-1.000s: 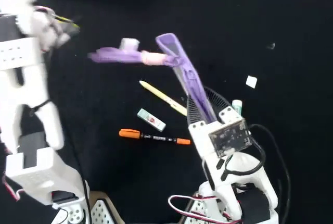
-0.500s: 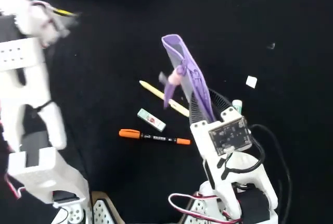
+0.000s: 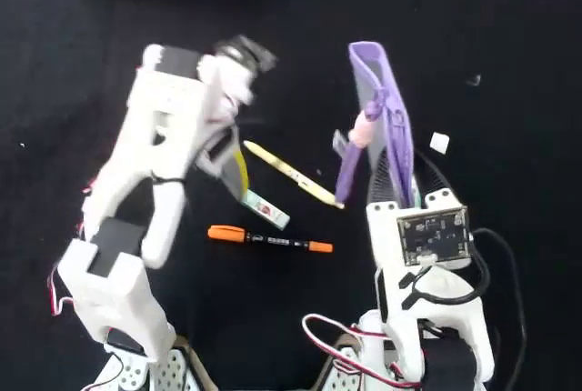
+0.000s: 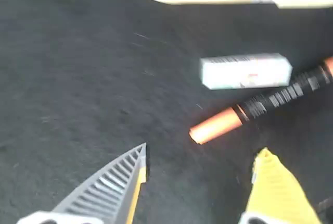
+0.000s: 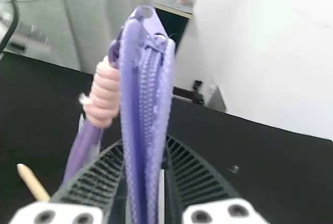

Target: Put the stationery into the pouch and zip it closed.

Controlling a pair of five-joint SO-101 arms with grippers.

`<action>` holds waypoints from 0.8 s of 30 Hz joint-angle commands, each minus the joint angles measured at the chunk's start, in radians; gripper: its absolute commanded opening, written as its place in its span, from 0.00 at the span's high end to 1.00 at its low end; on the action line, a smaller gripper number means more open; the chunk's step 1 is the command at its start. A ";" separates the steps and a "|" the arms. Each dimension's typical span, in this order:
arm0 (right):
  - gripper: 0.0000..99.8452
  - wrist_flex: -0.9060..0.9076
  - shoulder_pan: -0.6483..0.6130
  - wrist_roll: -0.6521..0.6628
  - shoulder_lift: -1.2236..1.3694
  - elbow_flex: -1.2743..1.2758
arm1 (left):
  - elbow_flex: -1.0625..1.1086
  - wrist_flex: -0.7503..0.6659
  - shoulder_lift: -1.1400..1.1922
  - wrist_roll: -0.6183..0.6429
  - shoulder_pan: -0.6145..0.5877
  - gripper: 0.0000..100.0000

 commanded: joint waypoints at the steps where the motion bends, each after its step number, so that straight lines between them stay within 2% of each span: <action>1: 0.99 -0.009 0.049 -0.011 -0.085 -0.056 | 0.134 0.008 -0.132 -0.106 0.117 0.68; 6: 0.99 -0.017 0.081 -0.011 -0.085 -0.056 | 0.412 -0.005 -0.273 -0.284 0.237 0.68; 9: 0.99 -0.017 0.084 -0.011 -0.085 -0.056 | 0.575 -0.120 -0.336 -0.408 0.275 0.68; 12: 0.99 -0.017 0.081 -0.011 -0.085 -0.056 | 0.697 -0.272 -0.371 -0.482 0.282 0.68; 14: 0.99 -0.017 0.081 -0.011 -0.085 -0.056 | 0.750 -0.330 -0.381 -0.516 0.283 0.68; 24: 0.99 -0.023 0.081 -0.011 -0.085 -0.056 | 0.773 -0.411 -0.390 -0.600 0.289 0.68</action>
